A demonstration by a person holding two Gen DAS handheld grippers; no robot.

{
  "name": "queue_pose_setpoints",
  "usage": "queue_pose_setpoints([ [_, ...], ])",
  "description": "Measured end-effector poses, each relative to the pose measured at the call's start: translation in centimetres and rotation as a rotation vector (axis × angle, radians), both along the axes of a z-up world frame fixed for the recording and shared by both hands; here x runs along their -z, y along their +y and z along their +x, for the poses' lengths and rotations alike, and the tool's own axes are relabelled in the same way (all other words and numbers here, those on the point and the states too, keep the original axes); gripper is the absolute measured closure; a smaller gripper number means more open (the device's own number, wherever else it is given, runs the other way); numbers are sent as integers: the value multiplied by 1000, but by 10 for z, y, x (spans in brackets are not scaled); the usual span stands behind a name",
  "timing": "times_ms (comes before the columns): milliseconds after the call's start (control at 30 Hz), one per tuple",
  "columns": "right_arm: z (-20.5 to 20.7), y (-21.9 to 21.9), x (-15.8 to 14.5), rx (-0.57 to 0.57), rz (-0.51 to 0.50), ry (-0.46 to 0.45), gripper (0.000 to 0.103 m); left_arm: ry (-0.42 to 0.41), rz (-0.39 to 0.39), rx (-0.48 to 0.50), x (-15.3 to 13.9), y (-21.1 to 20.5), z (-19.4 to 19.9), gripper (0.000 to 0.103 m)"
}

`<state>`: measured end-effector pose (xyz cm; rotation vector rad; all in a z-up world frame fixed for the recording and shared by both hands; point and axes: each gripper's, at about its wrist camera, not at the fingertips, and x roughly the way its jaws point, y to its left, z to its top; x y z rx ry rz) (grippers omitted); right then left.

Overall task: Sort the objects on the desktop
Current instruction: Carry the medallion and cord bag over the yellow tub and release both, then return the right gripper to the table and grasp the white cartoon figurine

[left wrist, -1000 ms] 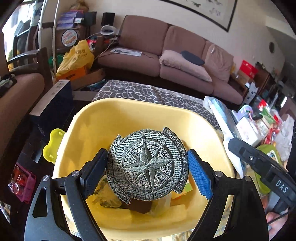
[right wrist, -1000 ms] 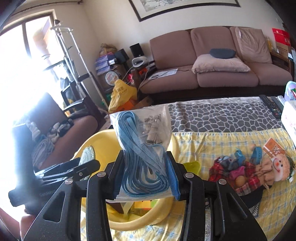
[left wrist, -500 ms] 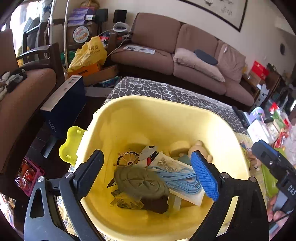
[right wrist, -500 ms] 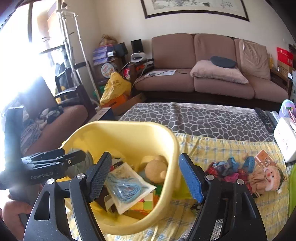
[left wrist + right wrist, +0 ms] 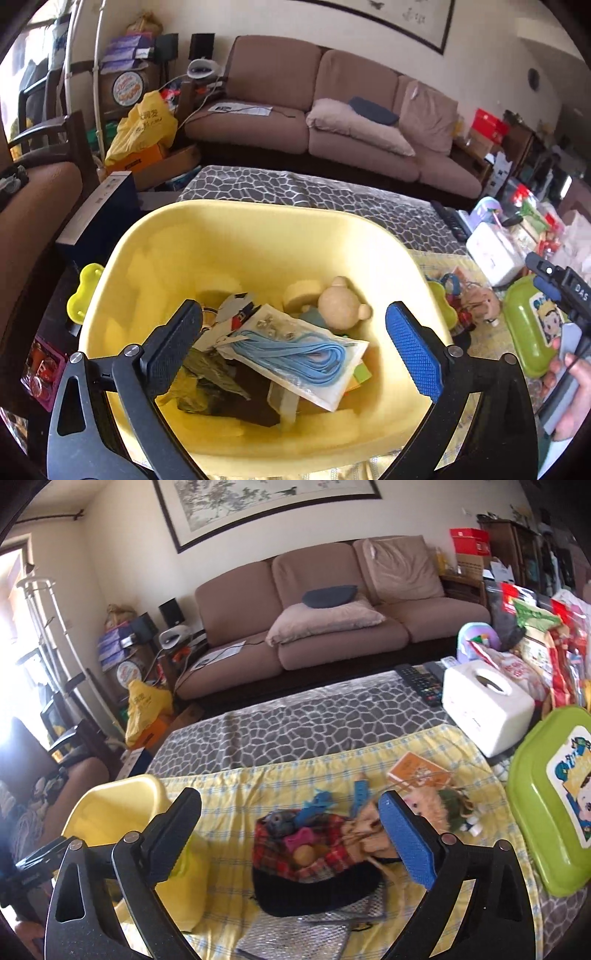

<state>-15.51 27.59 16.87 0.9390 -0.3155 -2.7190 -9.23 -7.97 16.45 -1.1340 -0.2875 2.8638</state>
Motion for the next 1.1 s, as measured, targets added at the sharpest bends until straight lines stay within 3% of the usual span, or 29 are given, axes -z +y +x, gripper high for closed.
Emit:
queue_pose_setpoints([
  [333, -7, 96, 32, 123, 24, -85, 5, 61, -113, 252, -7, 111, 14, 4],
  [500, -14, 133, 55, 162, 18, -139, 24, 78, -112, 335, -9, 150, 22, 4],
  [733, -34, 162, 87, 192, 61, -212, 52, 39, -82, 399, 1, 178, 25, 4],
  [933, -47, 171, 113, 190, 65, -277, 54, 24, -89, 447, 10, 196, 28, 4],
  [1100, -48, 167, 118, 172, 58, -280, 54, -2, -104, 487, 20, 212, 32, 4],
])
